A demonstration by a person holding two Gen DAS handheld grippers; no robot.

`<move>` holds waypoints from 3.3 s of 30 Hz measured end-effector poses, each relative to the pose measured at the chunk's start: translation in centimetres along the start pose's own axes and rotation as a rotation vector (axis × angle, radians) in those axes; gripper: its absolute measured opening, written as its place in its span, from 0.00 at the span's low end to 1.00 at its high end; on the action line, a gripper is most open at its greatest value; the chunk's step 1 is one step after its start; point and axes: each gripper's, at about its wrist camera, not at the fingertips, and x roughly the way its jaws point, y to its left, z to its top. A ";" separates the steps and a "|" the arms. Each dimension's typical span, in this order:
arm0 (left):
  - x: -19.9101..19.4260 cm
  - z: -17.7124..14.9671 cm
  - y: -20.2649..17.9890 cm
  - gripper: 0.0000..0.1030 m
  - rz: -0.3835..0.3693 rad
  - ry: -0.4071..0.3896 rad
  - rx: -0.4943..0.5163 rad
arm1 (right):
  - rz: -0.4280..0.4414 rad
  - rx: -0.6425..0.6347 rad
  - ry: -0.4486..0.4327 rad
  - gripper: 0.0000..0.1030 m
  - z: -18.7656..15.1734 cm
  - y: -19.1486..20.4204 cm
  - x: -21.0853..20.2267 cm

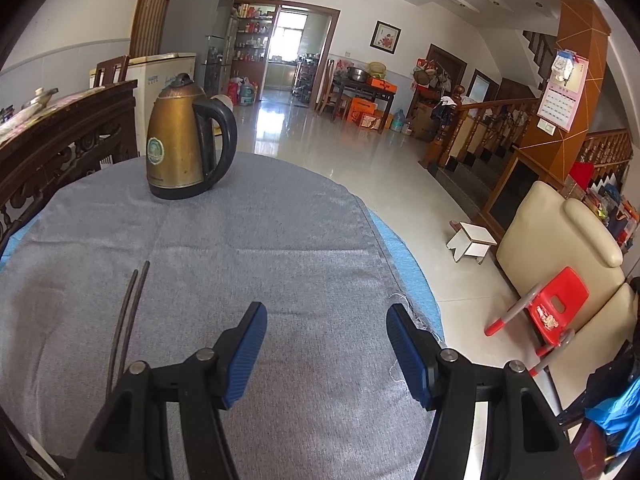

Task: Organize utensils
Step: 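Move both open tools back over the last two chopsticks on the cloth, then grasp one chopstick with the left tool while the right tool grasps the other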

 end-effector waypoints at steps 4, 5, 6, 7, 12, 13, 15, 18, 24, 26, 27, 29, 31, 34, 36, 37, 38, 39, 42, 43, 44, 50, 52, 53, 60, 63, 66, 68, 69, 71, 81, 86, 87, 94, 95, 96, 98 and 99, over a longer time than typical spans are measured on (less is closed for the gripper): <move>0.8 0.3 -0.2 0.79 -0.004 0.007 0.001 | -0.002 -0.011 0.006 0.64 0.2 0.4 0.5; 0.9 0.3 -0.2 0.79 -0.004 0.008 0.000 | -0.006 -0.015 0.006 0.64 0.3 0.5 0.6; 1.1 0.4 -0.3 0.79 -0.006 0.010 0.000 | -0.009 -0.019 0.006 0.64 0.3 0.7 0.7; 1.2 0.4 -0.3 0.79 -0.007 0.011 0.001 | -0.010 -0.022 0.008 0.64 0.4 0.8 0.9; 2.1 0.6 -0.8 0.79 -0.015 0.019 0.011 | -0.015 -0.036 0.015 0.64 0.7 1.4 1.6; 2.3 0.6 -0.9 0.79 -0.016 0.020 0.013 | -0.015 -0.039 0.017 0.64 0.7 1.6 1.7; 2.7 0.7 -1.1 0.79 -0.021 0.024 0.016 | -0.016 -0.047 0.020 0.64 0.8 1.8 2.0; 3.3 0.9 -1.5 0.79 -0.028 0.026 0.023 | -0.021 -0.058 0.021 0.64 0.9 2.3 2.5; 4.2 1.4 -2.9 0.79 -0.049 0.029 0.046 | -0.027 -0.079 0.026 0.64 1.1 3.1 3.4; 4.5 1.5 -3.4 0.79 -0.057 0.030 0.055 | -0.027 -0.085 0.030 0.64 1.1 3.4 3.8; 4.6 1.6 -3.6 0.79 -0.059 0.029 0.060 | -0.026 -0.087 0.032 0.64 1.2 3.5 3.9; 5.0 1.8 -4.2 0.79 -0.067 0.031 0.075 | -0.025 -0.094 0.033 0.64 1.3 3.8 4.3; 5.3 2.0 -4.8 0.79 -0.073 0.030 0.089 | -0.024 -0.102 0.034 0.64 1.4 4.1 4.6; 5.9 2.3 -5.9 0.79 -0.082 0.028 0.116 | -0.022 -0.115 0.035 0.64 1.4 4.6 5.1; 6.2 2.5 -6.5 0.79 -0.091 0.027 0.129 | -0.018 -0.121 0.037 0.64 1.5 4.9 5.5; 6.4 2.6 -6.8 0.79 -0.095 0.027 0.135 | -0.017 -0.122 0.038 0.64 1.5 5.0 5.7; 6.7 2.7 -7.1 0.79 -0.104 0.028 0.143 | -0.015 -0.125 0.040 0.64 1.5 5.2 5.9; 6.9 2.8 -7.4 0.79 -0.113 0.030 0.147 | -0.013 -0.127 0.042 0.64 1.5 5.2 6.1; 7.8 3.0 -8.3 0.79 -0.153 0.051 0.153 | -0.007 -0.135 0.049 0.64 1.5 5.7 6.7; 8.0 3.1 -8.5 0.79 -0.168 0.060 0.152 | -0.003 -0.138 0.052 0.64 1.5 5.9 6.9; 8.5 3.2 -8.9 0.79 -0.191 0.075 0.149 | 0.001 -0.140 0.054 0.64 1.5 6.1 7.1; 10.8 2.9 -10.6 0.79 -0.273 0.157 0.135 | 0.056 -0.144 0.070 0.64 1.6 7.2 8.4; 11.5 2.5 -10.9 0.79 -0.289 0.177 0.127 | 0.123 -0.124 0.084 0.64 1.6 7.4 9.1; 11.8 2.3 -11.0 0.79 -0.295 0.189 0.123 | 0.176 -0.105 0.090 0.64 1.6 7.5 9.5; 13.2 1.6 -12.3 0.79 -0.325 0.226 0.134 | 0.406 0.030 0.176 0.49 1.2 7.7 13.1; 14.0 1.2 -13.2 0.79 -0.320 0.256 0.159 | 0.467 0.083 0.209 0.46 1.0 7.7 14.4; 14.9 0.6 -13.7 0.79 -0.329 0.298 0.164 | 0.483 0.107 0.236 0.46 0.9 7.8 15.3; 15.4 0.4 -13.8 0.79 -0.346 0.321 0.152 | 0.492 0.121 0.246 0.46 0.9 7.8 15.7; 15.6 0.3 -13.8 0.79 -0.353 0.332 0.149 | 0.493 0.124 0.249 0.46 0.9 8.0 15.8; 15.8 0.1 -14.1 0.79 -0.329 0.326 0.175 | 0.497 0.126 0.251 0.46 0.9 8.1 16.1; 16.3 0.6 -10.8 0.22 -0.325 0.322 0.178 | 0.634 0.104 0.311 0.46 2.2 10.7 17.6; 16.9 0.9 -8.6 0.19 -0.356 0.341 0.173 | 0.673 0.039 0.387 0.46 3.2 14.3 18.9; 17.0 0.9 -8.3 0.19 -0.378 0.347 0.172 | 0.670 0.019 0.403 0.46 3.4 15.2 19.1; 17.4 1.4 -8.0 0.45 -0.429 0.380 0.150 | 0.554 -0.101 0.453 0.32 4.1 18.8 19.5; 17.4 1.4 -8.2 0.47 -0.425 0.374 0.151 | 0.539 -0.120 0.448 0.29 4.1 19.0 19.5; 17.4 1.3 -8.5 0.47 -0.407 0.360 0.161 | 0.538 -0.138 0.447 0.25 4.0 19.2 19.3; 17.2 1.1 -9.3 0.47 -0.374 0.336 0.183 | 0.533 -0.157 0.451 0.14 3.8 19.1 19.1; 17.2 1.1 -9.5 0.47 -0.365 0.330 0.185 | 0.537 -0.163 0.459 0.14 3.7 18.8 19.1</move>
